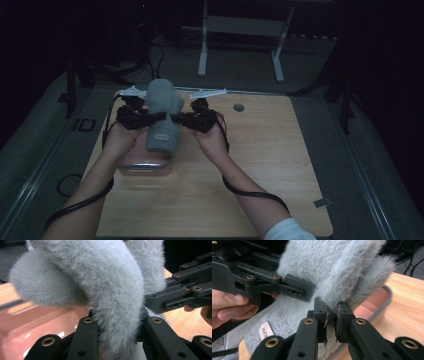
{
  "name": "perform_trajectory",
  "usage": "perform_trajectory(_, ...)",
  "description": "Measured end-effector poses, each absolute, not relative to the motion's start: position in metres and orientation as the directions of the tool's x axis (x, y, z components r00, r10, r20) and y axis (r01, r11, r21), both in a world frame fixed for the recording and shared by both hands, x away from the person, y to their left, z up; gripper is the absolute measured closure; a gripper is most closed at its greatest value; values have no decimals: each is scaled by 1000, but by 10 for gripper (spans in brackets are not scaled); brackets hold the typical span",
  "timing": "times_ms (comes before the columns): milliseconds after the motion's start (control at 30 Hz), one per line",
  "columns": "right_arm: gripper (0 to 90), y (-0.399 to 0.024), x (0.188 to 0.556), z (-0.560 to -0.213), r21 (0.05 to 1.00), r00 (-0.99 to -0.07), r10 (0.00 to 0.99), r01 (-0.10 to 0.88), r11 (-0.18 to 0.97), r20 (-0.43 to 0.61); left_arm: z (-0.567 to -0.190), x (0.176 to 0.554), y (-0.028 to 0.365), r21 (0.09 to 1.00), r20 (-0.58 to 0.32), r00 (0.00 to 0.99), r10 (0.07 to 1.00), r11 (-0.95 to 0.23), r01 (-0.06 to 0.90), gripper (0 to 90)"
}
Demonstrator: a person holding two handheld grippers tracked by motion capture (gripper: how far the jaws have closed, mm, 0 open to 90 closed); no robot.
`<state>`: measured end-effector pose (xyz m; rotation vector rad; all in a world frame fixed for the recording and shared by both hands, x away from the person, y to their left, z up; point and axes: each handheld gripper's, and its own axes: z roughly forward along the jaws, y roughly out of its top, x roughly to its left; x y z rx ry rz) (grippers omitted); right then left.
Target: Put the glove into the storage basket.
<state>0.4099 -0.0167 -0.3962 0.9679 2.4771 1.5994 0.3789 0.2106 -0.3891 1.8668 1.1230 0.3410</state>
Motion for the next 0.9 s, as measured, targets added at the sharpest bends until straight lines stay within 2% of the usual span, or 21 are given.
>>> perform_trajectory(233, 819, 22, 423, -422, 800, -805, 518, 500, 333, 288, -423, 383, 238, 776, -241, 477, 845, -127, 617, 734)
perform_trajectory(533, 818, 48, 438, -466, 727, -775, 568, 555, 404, 276, -473, 400, 248, 699, -303, 405, 863, -88, 710, 728)
perform_trajectory(767, 810, 63, 442, -487, 657, -751, 613, 595, 464, 247, -492, 410, 244, 624, -280, 351, 893, -108, 774, 717)
perform_trajectory(900, 769, 66, 446, -493, 615, -736, 629, 623, 484, 250, -498, 417, 239, 590, -264, 342, 902, -129, 797, 704)
